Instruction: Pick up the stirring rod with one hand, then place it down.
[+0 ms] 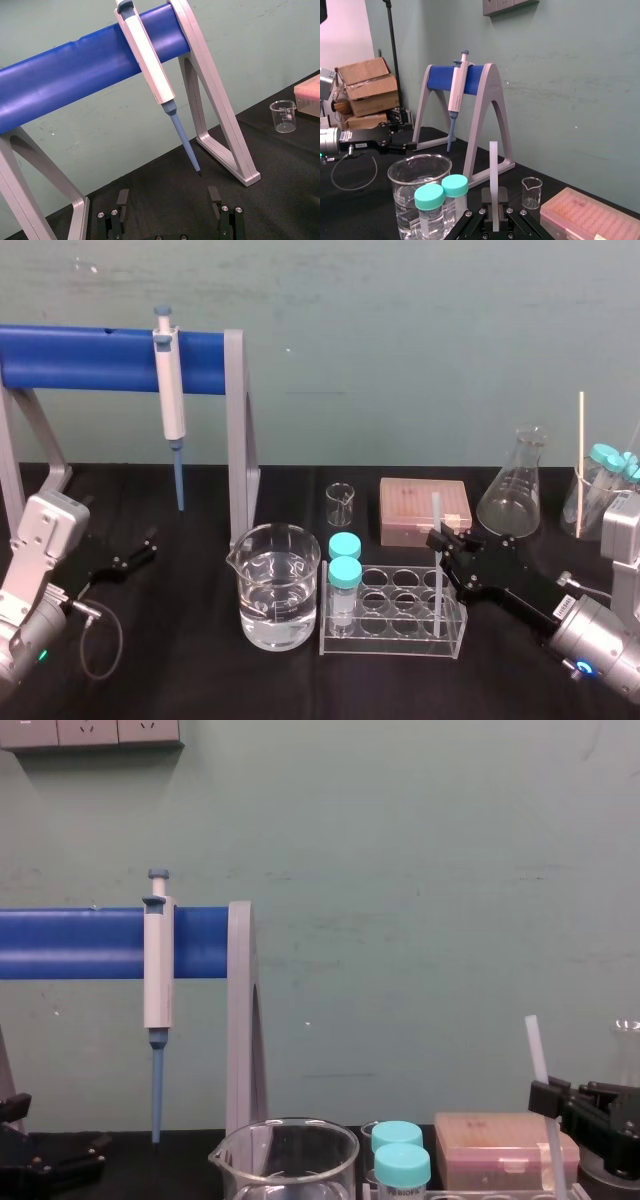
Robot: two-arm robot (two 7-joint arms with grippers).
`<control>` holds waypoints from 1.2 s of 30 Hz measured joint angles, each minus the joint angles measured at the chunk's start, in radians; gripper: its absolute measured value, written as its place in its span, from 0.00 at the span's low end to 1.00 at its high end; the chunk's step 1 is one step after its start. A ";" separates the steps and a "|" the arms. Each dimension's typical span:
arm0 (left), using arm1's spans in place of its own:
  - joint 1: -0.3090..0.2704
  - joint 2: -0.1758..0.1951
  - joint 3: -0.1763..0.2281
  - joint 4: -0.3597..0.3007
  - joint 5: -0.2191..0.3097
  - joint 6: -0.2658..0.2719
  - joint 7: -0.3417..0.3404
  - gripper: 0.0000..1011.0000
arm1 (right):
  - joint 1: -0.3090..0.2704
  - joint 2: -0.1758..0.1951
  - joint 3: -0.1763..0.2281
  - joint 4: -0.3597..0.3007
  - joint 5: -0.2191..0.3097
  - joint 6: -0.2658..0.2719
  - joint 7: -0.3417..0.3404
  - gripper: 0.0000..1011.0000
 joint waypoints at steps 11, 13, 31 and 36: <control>0.000 0.000 0.000 0.000 0.000 0.000 0.000 0.99 | 0.001 0.000 -0.004 0.003 -0.013 0.005 -0.004 0.06; 0.000 0.000 0.000 0.000 0.000 0.000 0.000 0.99 | 0.001 0.000 -0.004 0.003 -0.013 0.005 -0.004 0.06; 0.000 0.000 0.000 0.000 0.000 0.000 0.000 0.99 | 0.000 0.001 -0.003 0.002 -0.010 0.007 -0.003 0.38; 0.000 0.000 0.000 0.000 0.000 0.000 0.000 0.99 | 0.000 0.001 -0.003 0.002 -0.010 0.007 -0.003 0.52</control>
